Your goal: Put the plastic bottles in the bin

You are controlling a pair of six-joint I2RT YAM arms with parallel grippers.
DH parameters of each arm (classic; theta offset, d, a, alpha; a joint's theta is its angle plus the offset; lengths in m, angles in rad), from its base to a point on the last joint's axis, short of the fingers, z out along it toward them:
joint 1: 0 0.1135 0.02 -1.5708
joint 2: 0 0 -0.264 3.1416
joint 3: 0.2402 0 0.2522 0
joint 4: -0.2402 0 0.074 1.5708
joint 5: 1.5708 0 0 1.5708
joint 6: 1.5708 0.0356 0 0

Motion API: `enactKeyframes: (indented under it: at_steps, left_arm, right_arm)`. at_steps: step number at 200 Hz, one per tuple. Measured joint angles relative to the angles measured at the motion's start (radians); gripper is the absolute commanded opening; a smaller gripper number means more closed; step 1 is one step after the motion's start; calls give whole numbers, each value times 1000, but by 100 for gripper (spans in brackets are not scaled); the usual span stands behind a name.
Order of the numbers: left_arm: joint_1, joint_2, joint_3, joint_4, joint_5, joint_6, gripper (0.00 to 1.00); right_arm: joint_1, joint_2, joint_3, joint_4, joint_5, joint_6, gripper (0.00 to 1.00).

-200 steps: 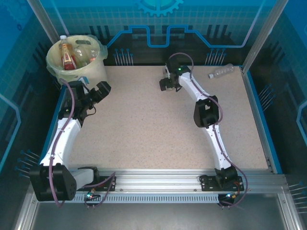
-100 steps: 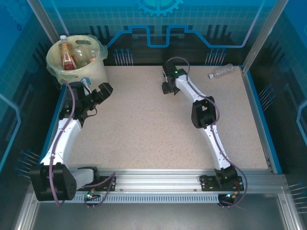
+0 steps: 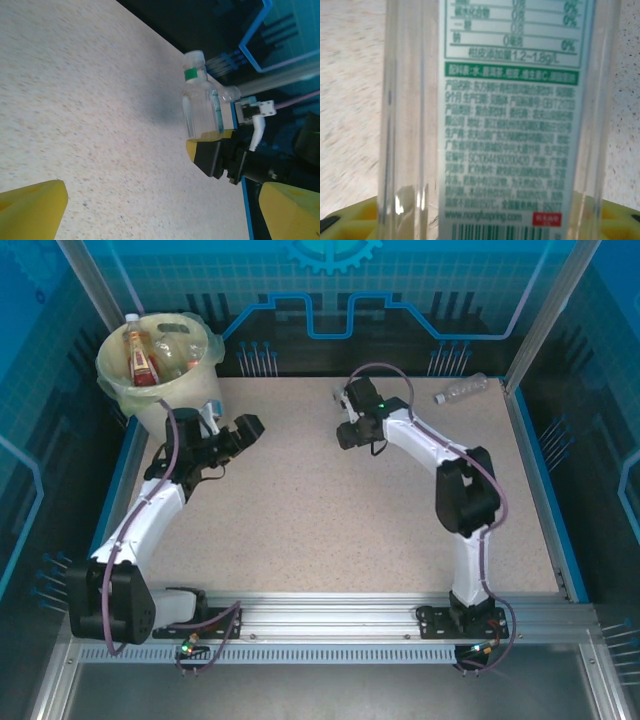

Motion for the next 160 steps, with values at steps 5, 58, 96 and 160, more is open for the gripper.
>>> enactKeyframes:
  at_steps: [5, 58, 96, 160]
  left_arm:
    - [-16, 6, 0, 6, 2, 0, 99]
    - [-182, 103, 10, 99, 23, -39, 99]
    - [-263, 190, 64, 158, 22, -54, 99]
    - [-312, 269, 111, 218, 12, -79, 86]
  right_arm:
    - [9, -42, -46, 24, -10, 0, 40]
    - [76, -330, -367, 184, -128, 17, 40]
    - [111, -404, -455, 253, -214, 39, 40]
    - [147, -418, -470, 327, -330, 57, 42]
